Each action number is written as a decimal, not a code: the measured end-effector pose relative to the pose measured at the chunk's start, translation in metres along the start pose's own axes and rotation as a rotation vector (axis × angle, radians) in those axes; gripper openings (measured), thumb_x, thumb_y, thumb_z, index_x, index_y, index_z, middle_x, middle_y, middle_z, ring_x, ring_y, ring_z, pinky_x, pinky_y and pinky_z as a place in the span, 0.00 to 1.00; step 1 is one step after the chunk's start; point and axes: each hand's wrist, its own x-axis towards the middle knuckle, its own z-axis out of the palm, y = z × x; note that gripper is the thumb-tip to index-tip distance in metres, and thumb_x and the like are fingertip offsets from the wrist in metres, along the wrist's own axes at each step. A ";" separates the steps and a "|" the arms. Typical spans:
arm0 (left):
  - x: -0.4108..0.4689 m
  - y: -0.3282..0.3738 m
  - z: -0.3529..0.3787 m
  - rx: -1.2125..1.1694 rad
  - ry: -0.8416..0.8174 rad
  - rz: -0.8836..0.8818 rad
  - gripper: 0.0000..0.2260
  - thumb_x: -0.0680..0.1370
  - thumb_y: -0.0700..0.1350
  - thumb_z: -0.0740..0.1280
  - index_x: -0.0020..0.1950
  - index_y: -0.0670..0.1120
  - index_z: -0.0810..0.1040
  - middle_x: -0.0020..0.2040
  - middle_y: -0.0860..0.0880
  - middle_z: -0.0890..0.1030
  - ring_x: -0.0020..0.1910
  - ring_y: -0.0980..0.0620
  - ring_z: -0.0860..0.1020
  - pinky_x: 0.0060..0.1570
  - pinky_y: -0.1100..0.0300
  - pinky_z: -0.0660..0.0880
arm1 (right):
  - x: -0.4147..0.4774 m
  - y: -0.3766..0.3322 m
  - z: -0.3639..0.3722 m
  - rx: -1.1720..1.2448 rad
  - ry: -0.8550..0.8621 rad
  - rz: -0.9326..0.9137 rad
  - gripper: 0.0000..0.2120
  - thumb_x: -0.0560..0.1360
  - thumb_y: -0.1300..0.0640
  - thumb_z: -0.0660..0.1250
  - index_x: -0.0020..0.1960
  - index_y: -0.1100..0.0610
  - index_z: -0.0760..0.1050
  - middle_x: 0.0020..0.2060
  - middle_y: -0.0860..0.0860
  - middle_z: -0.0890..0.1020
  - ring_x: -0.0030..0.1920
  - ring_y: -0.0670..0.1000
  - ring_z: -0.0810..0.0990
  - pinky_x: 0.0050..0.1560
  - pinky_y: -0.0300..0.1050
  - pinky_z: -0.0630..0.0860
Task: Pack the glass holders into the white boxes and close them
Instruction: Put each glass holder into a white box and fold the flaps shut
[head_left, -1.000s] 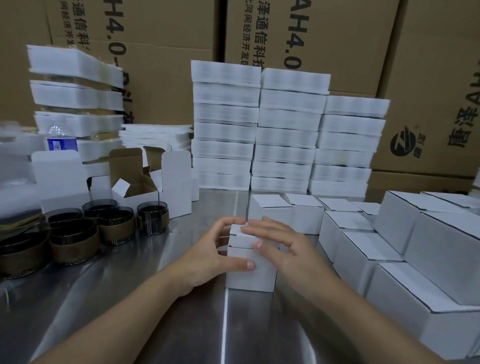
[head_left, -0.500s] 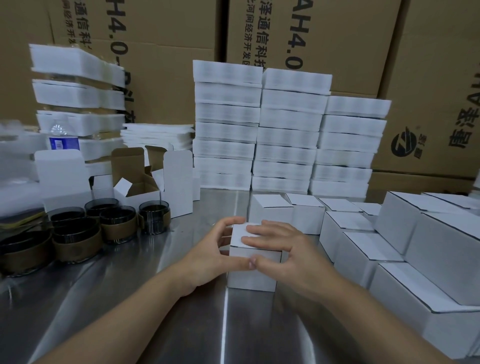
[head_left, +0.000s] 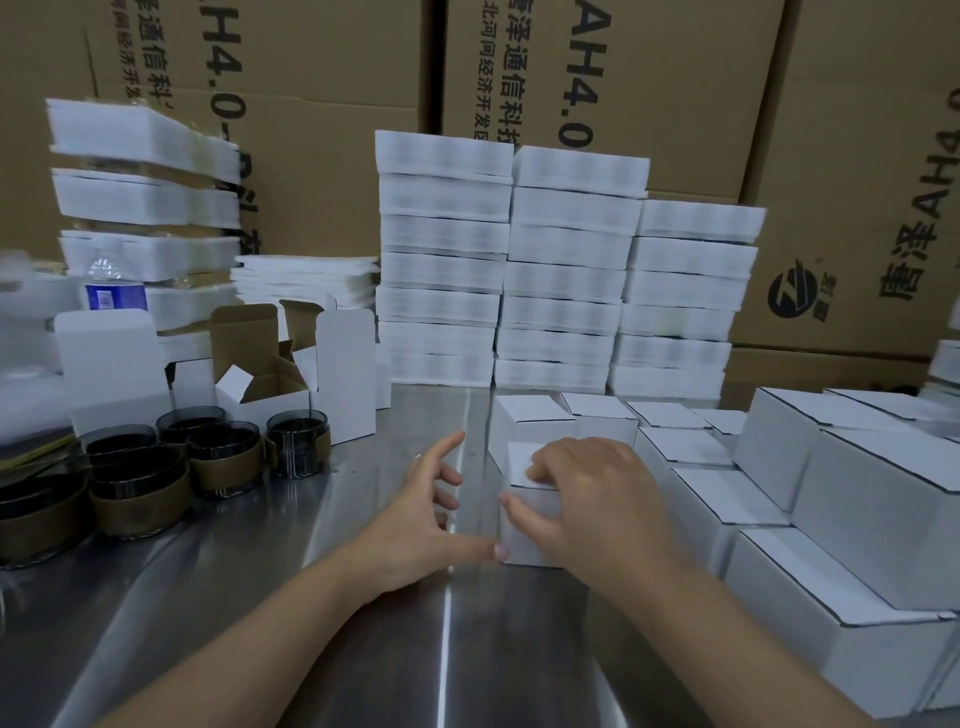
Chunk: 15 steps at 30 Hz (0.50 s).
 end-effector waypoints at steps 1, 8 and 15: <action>0.001 -0.001 0.000 0.005 -0.005 -0.006 0.49 0.55 0.60 0.79 0.68 0.72 0.54 0.58 0.58 0.67 0.53 0.60 0.72 0.45 0.70 0.72 | 0.000 0.003 0.000 -0.033 0.010 0.031 0.15 0.60 0.49 0.79 0.33 0.57 0.77 0.28 0.49 0.79 0.31 0.55 0.78 0.41 0.48 0.76; 0.002 -0.001 -0.001 -0.009 -0.026 -0.028 0.50 0.54 0.63 0.78 0.71 0.67 0.56 0.57 0.57 0.71 0.49 0.58 0.77 0.51 0.63 0.75 | 0.000 0.033 0.005 -0.224 -0.093 0.242 0.08 0.70 0.54 0.69 0.41 0.59 0.80 0.37 0.54 0.82 0.41 0.59 0.78 0.46 0.50 0.70; 0.000 0.002 0.001 -0.018 -0.023 -0.026 0.46 0.59 0.58 0.78 0.71 0.63 0.58 0.56 0.54 0.73 0.45 0.61 0.78 0.47 0.67 0.76 | 0.000 0.041 0.011 -0.315 -0.024 0.221 0.14 0.63 0.65 0.75 0.28 0.58 0.71 0.24 0.53 0.75 0.27 0.57 0.75 0.28 0.42 0.65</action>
